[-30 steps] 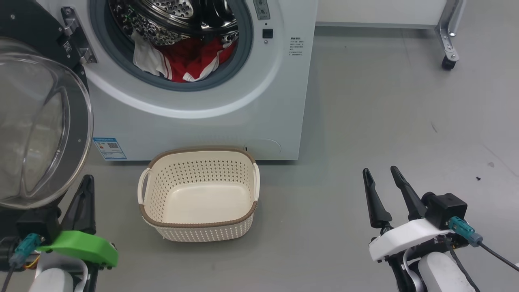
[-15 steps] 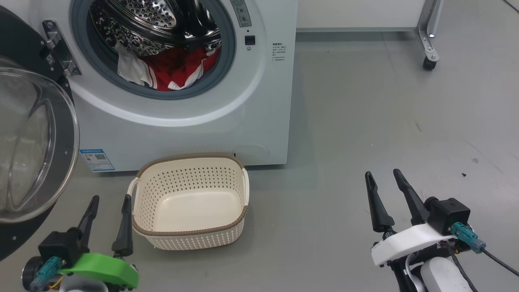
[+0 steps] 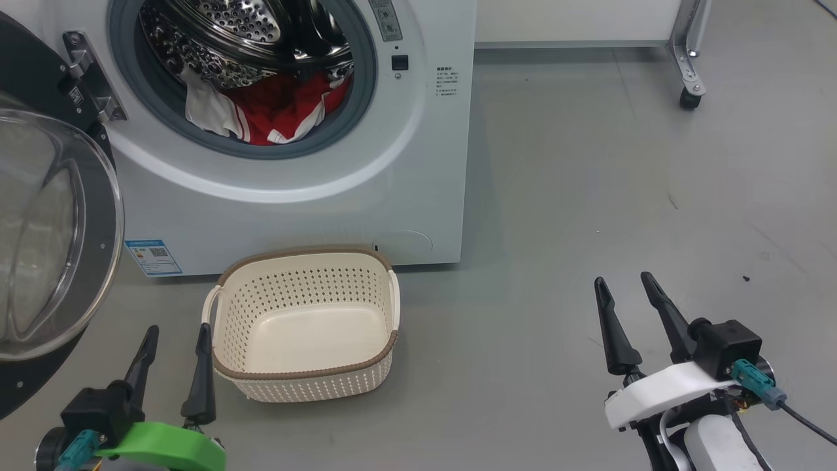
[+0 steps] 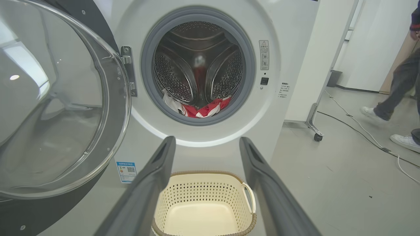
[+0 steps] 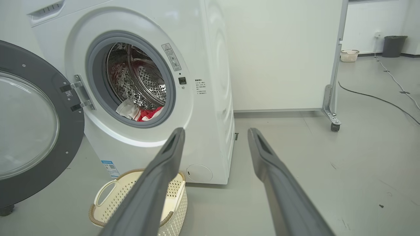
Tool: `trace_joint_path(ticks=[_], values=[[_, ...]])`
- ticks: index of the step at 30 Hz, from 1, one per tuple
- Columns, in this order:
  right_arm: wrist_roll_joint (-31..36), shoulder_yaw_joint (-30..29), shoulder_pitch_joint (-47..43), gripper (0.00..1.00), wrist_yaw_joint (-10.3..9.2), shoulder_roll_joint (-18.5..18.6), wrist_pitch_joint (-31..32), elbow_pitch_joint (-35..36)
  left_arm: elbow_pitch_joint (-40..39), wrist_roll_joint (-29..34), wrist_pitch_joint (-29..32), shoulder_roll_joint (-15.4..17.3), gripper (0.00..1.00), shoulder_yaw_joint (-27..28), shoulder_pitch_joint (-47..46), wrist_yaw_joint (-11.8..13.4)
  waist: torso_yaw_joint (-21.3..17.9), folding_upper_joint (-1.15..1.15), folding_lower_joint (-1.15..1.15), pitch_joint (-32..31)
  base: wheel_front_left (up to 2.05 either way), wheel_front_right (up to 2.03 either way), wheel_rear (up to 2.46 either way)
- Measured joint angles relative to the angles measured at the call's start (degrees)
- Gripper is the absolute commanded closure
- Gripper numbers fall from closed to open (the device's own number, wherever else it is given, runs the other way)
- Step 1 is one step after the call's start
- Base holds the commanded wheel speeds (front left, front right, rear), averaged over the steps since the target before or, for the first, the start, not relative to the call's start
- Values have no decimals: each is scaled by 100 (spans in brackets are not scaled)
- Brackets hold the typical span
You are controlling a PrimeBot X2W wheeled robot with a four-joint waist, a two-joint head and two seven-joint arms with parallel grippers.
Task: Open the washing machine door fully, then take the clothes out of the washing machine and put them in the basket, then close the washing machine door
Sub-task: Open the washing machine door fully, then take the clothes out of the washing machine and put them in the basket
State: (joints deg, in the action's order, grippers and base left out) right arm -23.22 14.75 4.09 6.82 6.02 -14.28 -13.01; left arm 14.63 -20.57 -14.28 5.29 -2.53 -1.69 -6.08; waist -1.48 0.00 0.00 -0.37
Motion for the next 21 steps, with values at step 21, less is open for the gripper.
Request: trace_joint_path(ticks=[21], values=[[169, -71, -30, 0, -101, -21, 0, 0, -219, -19, 0, -64, 0, 80, 229, 0, 18, 0, 0, -2, 0, 0, 0]])
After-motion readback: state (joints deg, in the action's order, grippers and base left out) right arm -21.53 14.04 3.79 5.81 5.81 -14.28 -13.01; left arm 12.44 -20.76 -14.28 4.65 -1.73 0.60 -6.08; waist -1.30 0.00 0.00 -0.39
